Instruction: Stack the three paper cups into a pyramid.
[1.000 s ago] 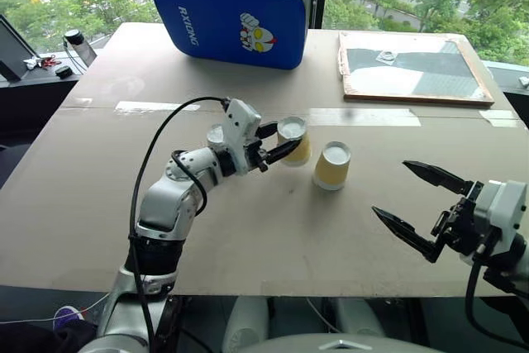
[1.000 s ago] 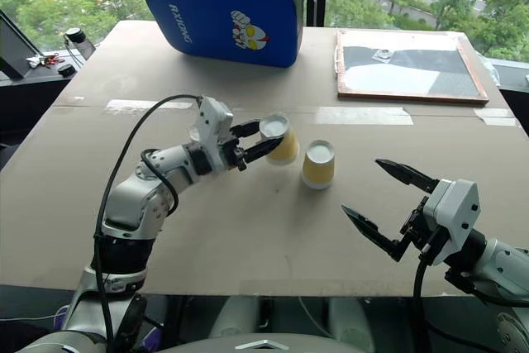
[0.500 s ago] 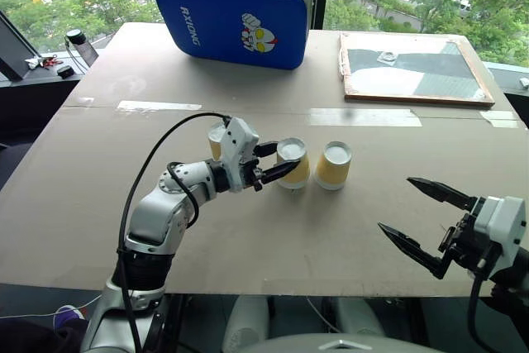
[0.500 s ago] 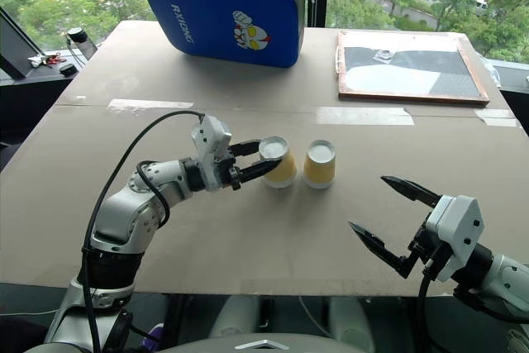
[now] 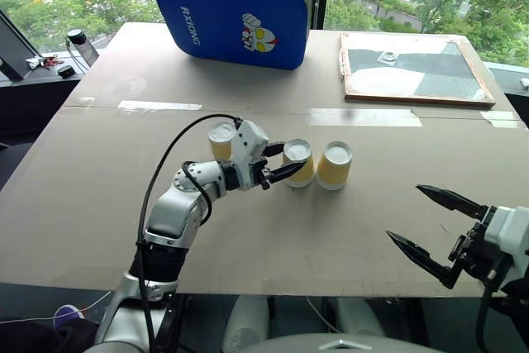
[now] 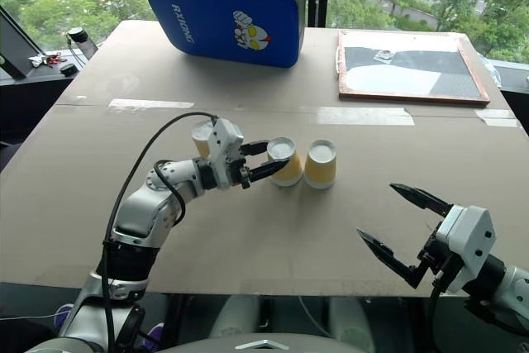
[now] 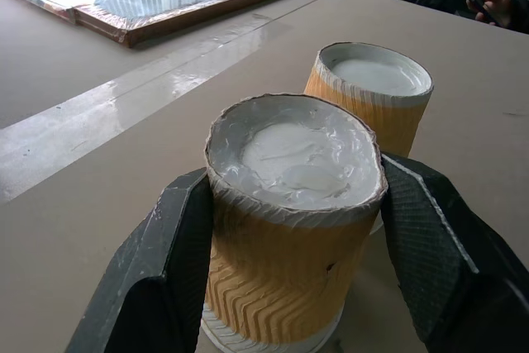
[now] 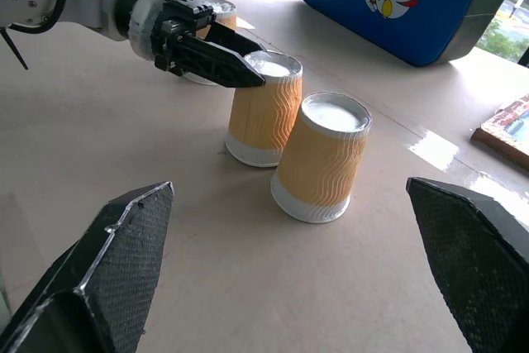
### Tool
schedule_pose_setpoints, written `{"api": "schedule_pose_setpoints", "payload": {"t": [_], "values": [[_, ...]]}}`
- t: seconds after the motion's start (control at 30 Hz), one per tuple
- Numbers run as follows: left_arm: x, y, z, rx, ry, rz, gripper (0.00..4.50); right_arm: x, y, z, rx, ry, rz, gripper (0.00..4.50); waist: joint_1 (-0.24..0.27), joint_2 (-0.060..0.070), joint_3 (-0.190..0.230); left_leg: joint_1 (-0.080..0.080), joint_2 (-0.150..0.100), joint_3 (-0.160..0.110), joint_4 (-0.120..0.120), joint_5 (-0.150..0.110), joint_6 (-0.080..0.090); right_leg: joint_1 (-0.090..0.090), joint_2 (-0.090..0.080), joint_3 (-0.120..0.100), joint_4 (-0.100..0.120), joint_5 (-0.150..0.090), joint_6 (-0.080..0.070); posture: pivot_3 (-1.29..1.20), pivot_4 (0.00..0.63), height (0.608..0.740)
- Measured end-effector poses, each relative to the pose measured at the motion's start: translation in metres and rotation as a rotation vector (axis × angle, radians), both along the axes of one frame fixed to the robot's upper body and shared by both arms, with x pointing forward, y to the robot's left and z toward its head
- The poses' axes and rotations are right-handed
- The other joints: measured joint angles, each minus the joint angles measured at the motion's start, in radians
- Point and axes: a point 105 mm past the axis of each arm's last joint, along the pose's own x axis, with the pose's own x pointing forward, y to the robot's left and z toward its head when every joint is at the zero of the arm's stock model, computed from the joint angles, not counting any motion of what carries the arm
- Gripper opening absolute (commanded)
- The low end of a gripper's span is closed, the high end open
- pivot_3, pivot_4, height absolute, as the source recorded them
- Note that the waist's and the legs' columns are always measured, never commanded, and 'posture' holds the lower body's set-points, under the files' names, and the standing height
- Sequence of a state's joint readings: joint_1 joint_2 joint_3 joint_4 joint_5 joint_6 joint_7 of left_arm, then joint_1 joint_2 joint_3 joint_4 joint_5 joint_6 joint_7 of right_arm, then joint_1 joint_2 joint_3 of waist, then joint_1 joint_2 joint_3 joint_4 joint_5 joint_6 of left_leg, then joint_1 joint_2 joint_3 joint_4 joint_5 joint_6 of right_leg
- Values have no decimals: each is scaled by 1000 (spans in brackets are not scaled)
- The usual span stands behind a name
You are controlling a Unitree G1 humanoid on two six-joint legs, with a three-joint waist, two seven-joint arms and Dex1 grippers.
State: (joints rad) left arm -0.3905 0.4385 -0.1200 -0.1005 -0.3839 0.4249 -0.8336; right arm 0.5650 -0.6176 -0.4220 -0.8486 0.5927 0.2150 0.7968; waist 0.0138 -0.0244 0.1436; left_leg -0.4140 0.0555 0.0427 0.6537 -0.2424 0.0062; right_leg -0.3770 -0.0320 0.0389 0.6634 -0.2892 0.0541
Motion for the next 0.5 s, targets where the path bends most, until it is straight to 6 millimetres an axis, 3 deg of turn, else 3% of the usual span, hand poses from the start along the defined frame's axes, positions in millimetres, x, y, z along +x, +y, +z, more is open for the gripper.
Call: {"api": "schedule_pose_setpoints", "payload": {"t": [0.03,0.17,0.2,0.37,0.5], "values": [[0,-1,0,-4,2,-5,2420,0,-1,1,-3,-3,-5,4500,0,0,0,0,0,0,0,0,0,0,0,0,0,0,0,0,150,740],[0,-1,-3,-4,11,-25,4303,1,-2,1,-6,-8,-5,4500,0,0,0,0,0,0,0,0,0,0,0,0,0,0,0,0,150,740],[1,1,-5,-1,16,-21,4442,1,-2,1,-6,-8,-5,4500,0,0,0,0,0,0,0,0,0,0,0,0,0,0,0,0,150,740],[1,9,-3,-18,-6,6,4442,1,-1,3,-9,-13,11,4500,-2,0,0,0,0,0,0,0,0,0,0,0,0,0,0,0,150,740],[-22,34,1,-7,-30,35,4442,6,-5,3,-17,-14,22,4500,-12,0,0,0,1,-1,-1,0,0,0,0,1,0,0,0,0,150,740]]}}
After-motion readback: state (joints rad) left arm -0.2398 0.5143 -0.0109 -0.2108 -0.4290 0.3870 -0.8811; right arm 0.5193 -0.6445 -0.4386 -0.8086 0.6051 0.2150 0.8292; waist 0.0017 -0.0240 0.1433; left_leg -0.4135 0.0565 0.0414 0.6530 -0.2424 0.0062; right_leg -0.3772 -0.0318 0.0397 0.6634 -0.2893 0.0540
